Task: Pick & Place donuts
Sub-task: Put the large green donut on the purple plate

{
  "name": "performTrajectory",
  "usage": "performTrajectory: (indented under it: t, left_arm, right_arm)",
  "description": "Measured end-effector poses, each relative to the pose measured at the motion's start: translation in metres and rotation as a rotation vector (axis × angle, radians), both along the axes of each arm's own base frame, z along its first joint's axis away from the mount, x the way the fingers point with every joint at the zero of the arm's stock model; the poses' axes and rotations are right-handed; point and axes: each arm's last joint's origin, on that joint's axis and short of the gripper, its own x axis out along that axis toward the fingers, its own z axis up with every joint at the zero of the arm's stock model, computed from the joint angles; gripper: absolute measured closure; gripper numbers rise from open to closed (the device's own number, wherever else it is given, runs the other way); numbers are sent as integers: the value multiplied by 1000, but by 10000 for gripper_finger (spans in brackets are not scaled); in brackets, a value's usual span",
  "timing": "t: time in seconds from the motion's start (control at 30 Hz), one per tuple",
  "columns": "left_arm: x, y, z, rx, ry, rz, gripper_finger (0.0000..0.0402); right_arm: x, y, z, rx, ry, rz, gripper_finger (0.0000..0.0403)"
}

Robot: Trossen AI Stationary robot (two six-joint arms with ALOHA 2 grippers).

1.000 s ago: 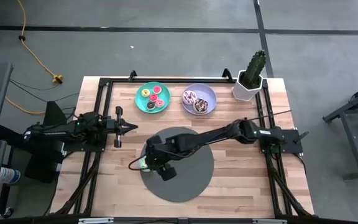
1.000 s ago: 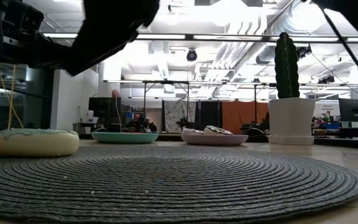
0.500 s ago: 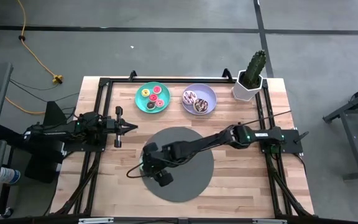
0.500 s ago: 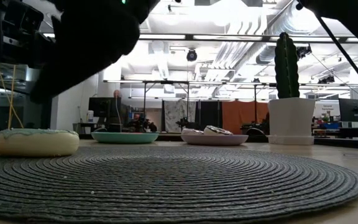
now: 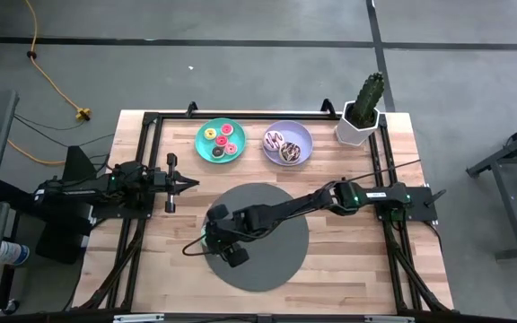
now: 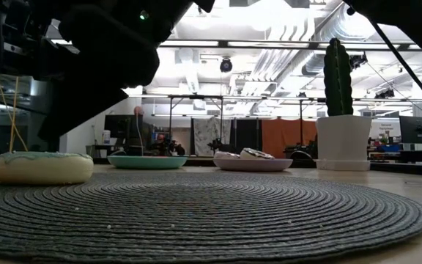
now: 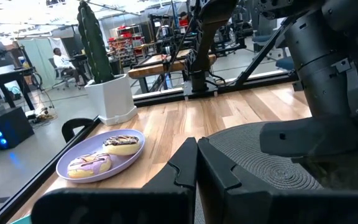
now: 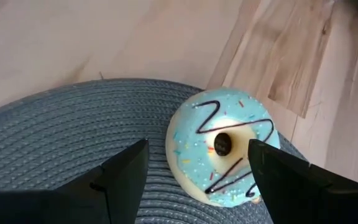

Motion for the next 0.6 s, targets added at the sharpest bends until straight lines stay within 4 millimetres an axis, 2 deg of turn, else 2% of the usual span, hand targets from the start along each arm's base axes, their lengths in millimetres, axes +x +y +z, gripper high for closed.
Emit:
performTrajectory:
  t: [0.43,0.6]
  left_arm:
    - [0,0,0,0,0,0,401]
    - [0,0,0,0,0,1,401]
  right_arm:
    - [3,0,0,100,-19,-128,136]
    - [3,2,0,138,-8,-117,136]
